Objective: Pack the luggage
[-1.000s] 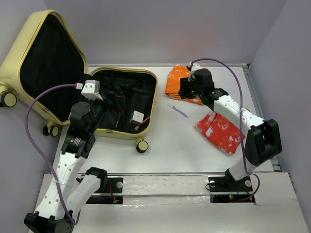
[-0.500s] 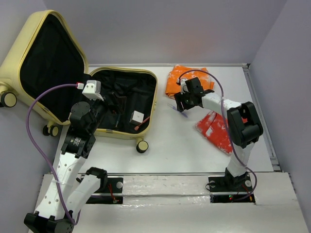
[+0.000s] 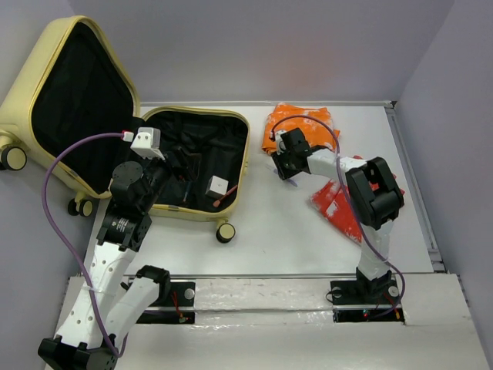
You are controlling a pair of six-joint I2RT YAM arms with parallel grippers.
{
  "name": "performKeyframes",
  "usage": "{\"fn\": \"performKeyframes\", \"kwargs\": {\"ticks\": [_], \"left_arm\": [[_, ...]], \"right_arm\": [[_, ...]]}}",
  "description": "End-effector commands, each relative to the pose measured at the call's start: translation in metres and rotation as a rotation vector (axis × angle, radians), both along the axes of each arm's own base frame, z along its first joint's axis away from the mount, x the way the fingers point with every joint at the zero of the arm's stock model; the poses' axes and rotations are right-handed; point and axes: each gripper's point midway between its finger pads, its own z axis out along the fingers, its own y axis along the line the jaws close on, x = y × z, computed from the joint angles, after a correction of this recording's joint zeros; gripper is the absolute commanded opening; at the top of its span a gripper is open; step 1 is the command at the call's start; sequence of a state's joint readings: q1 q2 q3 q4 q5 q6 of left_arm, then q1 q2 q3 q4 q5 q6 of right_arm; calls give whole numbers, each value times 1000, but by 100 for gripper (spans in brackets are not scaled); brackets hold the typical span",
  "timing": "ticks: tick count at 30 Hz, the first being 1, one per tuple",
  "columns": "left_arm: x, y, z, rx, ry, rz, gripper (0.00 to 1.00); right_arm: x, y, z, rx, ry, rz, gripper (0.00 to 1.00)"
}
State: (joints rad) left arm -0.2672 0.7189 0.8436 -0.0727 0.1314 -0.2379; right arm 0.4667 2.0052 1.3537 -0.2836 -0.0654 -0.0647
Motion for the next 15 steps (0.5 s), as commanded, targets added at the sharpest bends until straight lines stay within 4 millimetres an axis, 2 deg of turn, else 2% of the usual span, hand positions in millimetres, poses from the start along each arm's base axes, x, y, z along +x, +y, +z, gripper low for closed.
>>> {"fn": "performKeyframes", "kwargs": {"ticks": [1, 2, 4, 5, 8, 9, 11, 12, 14, 15], "left_arm": [[0, -4, 13, -16, -51, -22, 99], [0, -4, 14, -18, -52, -22, 99], [0, -4, 14, -18, -52, -22, 99], [0, -4, 14, -17, -53, -19, 99], [0, -3, 14, -18, -54, -17, 99], [0, -4, 14, -17, -54, -19, 99], [0, -4, 14, -19, -54, -18, 99], [0, -4, 14, -19, -54, -18, 99], [0, -4, 16, -20, -58, -18, 99], [0, -3, 15, -21, -56, -17, 99]], "right_arm": [[-8, 6, -11, -57, 2, -61, 30], [-9, 6, -10, -40, 12, -98, 21], [-13, 3, -12, -35, 21, -121, 12], [-14, 5, -6, -19, 16, -123, 7], [-18, 10, 10, 47, 2, -138, 7], [-16, 13, 36, 98, -42, -153, 7], [-19, 13, 60, 147, -84, -169, 7], [-19, 13, 94, 204, -145, -183, 7], [-24, 13, 125, 262, -194, -193, 7], [-31, 17, 154, 339, -222, -177, 7]]}}
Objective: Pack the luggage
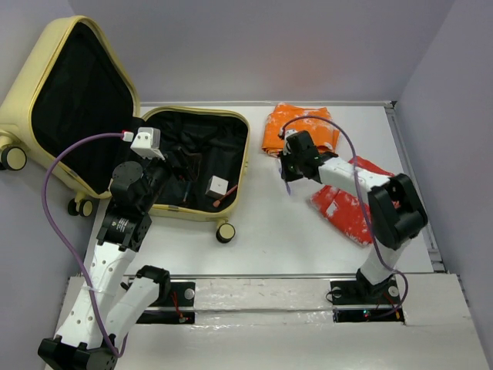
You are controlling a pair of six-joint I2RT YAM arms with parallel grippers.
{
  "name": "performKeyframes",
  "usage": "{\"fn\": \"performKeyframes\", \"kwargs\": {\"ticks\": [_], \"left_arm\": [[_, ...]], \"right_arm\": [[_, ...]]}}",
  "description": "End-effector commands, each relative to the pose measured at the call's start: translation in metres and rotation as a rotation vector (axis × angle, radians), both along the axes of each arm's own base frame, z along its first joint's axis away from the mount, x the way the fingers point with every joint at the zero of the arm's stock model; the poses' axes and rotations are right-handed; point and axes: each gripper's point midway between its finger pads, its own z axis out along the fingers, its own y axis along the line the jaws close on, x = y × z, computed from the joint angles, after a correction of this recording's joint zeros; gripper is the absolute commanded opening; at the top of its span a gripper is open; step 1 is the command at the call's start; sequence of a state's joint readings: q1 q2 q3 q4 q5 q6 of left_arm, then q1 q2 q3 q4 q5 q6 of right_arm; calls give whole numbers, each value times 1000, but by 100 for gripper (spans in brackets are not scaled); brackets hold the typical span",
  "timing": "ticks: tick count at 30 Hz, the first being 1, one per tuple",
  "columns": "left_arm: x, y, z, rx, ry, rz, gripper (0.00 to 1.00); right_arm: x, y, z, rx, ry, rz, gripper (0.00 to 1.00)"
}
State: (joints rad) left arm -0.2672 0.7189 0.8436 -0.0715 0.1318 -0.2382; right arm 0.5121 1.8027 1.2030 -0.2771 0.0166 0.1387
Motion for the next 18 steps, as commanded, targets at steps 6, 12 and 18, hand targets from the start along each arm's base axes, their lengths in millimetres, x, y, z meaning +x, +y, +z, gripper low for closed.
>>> {"fn": "performKeyframes", "kwargs": {"ticks": [6, 12, 18], "left_arm": [[4, 0, 12, -28, -42, 5, 99], [5, 11, 12, -35, -47, 67, 99], [10, 3, 3, -32, -13, 28, 99]], "right_arm": [[-24, 95, 198, 494, -278, 127, 7], [-24, 189, 208, 640, -182, 183, 47], [-17, 146, 238, 622, -302, 55, 83]]}}
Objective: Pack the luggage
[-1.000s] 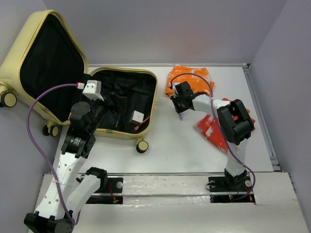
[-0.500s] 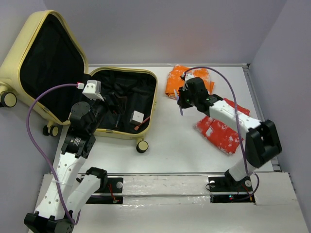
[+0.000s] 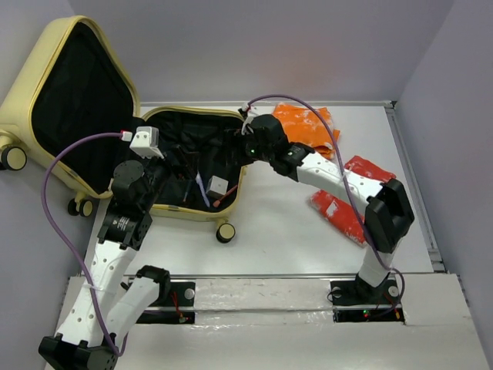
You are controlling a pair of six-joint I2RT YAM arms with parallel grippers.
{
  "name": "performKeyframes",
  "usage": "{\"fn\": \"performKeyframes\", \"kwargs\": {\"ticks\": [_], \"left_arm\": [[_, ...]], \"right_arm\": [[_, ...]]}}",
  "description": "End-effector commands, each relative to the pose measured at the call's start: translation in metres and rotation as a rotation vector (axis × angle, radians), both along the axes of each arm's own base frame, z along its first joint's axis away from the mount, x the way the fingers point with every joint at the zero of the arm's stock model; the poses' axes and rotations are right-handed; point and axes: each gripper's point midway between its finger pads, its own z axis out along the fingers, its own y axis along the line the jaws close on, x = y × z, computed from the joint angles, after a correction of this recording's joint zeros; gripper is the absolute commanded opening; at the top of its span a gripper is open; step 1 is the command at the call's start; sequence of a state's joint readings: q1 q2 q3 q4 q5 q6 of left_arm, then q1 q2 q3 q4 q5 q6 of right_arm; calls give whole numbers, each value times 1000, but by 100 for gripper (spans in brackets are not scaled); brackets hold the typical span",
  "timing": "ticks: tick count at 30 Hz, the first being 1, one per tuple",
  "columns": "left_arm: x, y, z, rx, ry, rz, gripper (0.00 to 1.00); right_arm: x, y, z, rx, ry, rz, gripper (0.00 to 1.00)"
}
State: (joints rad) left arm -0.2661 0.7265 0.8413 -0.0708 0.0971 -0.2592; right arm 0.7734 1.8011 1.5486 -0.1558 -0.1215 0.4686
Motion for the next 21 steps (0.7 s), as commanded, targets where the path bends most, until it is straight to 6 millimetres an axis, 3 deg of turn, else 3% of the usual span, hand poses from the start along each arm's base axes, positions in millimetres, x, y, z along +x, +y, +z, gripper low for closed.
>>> {"fn": "performKeyframes", "kwargs": {"ticks": [1, 2, 3, 5, 6, 7, 8, 9, 10, 13, 14, 15, 16, 18, 19, 21], "left_arm": [[6, -3, 5, -17, -29, -14, 99], [5, -6, 5, -17, -29, -33, 99], [4, -8, 5, -12, -31, -48, 99], [3, -15, 2, -11, -22, -86, 99], [3, -19, 0, -12, -13, -107, 99], [2, -24, -2, -15, -10, -136, 99], [0, -37, 0, -29, -11, -199, 99], [-2, -43, -1, -37, -6, -233, 99], [-3, -53, 0, -55, 8, -280, 99], [-17, -86, 14, -88, 6, -388, 99], [-19, -97, 16, -106, 19, -397, 99], [-25, -110, 19, -112, 20, -423, 99], [-46, -140, 27, -120, 20, -514, 99], [-49, -165, 20, -118, 56, -510, 99], [-66, -188, 21, -114, 66, -567, 99], [-64, -212, -3, -71, 123, -551, 99]], "right_arm": [[12, -61, 67, 84, -126, -204, 83], [9, -83, 44, 44, -98, -246, 82], [12, -124, 66, 73, -130, -354, 81], [10, -175, 56, 49, -120, -483, 77], [13, -230, 20, -35, -59, -649, 77], [2, -262, 30, -16, -75, -728, 77], [-4, -289, 22, -33, -64, -797, 78], [-14, -315, -3, -76, -25, -869, 82], [-26, -359, -3, -104, -31, -1005, 88], [-53, -415, -27, -168, 4, -1181, 95], [-68, -449, -40, -202, 17, -1308, 99], [-76, -464, -49, -214, 39, -1362, 100], [-83, -471, -66, -222, 81, -1370, 100], [-95, -498, -79, -232, 120, -1460, 100], [-98, -504, -85, -237, 134, -1480, 100], [-104, -516, -103, -268, 196, -1516, 100]]}}
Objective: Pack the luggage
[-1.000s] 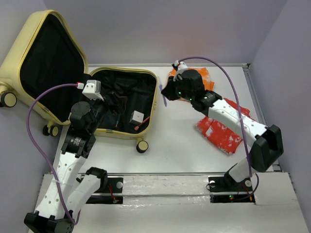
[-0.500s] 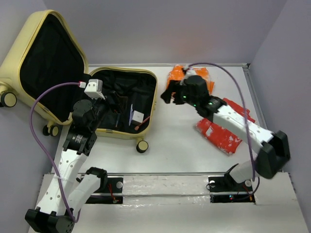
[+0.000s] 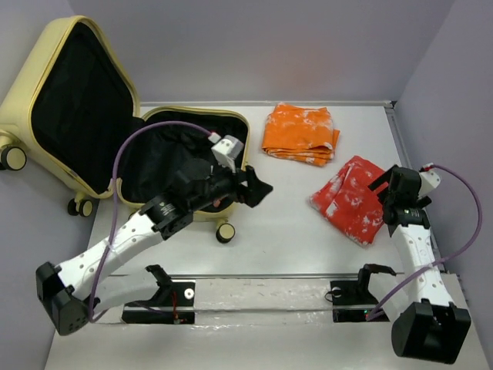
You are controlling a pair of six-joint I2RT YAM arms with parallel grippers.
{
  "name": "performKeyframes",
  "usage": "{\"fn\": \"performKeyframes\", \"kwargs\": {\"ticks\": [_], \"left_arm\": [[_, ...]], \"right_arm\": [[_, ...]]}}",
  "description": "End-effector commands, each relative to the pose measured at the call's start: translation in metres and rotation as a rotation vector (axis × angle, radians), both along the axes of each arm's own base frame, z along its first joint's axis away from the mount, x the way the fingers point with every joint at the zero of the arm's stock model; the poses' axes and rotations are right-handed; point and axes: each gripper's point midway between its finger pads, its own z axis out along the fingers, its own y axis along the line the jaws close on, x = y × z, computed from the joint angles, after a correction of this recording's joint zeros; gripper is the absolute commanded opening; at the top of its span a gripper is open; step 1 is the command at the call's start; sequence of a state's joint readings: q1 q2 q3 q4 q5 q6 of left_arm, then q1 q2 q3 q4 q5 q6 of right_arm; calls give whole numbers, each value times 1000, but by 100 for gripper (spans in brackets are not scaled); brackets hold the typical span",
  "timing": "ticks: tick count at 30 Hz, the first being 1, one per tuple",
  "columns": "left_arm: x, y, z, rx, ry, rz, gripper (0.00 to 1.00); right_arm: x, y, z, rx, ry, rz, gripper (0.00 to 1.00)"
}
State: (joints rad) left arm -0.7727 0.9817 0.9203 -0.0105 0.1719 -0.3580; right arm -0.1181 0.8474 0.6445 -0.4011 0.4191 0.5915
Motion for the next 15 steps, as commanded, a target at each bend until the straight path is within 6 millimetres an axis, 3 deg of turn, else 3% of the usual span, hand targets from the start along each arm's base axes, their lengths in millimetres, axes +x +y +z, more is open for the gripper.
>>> {"fn": "performKeyframes", "kwargs": {"ticks": [1, 2, 4, 5, 7, 9, 10, 11, 15], "left_arm": [[-5, -48, 19, -37, -17, 18, 99], [-7, -68, -3, 15, 11, 3, 99], [-7, -90, -13, 47, 24, -16, 99], [-3, -105, -41, 110, 59, -22, 99], [2, -129, -68, 179, 89, -41, 99], [7, -143, -86, 221, 110, -53, 99], [11, -153, -82, 217, 104, -59, 99], [15, -162, -102, 252, 121, -65, 99], [29, -191, -126, 300, 135, -95, 99]], "right_arm": [[-15, -26, -25, 10, 83, -108, 100], [-14, -24, -29, 25, 94, -100, 100], [-13, -28, -37, 55, 90, -121, 100], [-13, -29, -42, 68, 98, -126, 100], [-13, -35, -55, 114, 123, -150, 100], [-9, -36, -65, 151, 137, -141, 100], [-5, -37, -68, 173, 134, -131, 100], [-3, -35, -79, 194, 166, -123, 100], [1, -35, -100, 253, 204, -122, 100]]}}
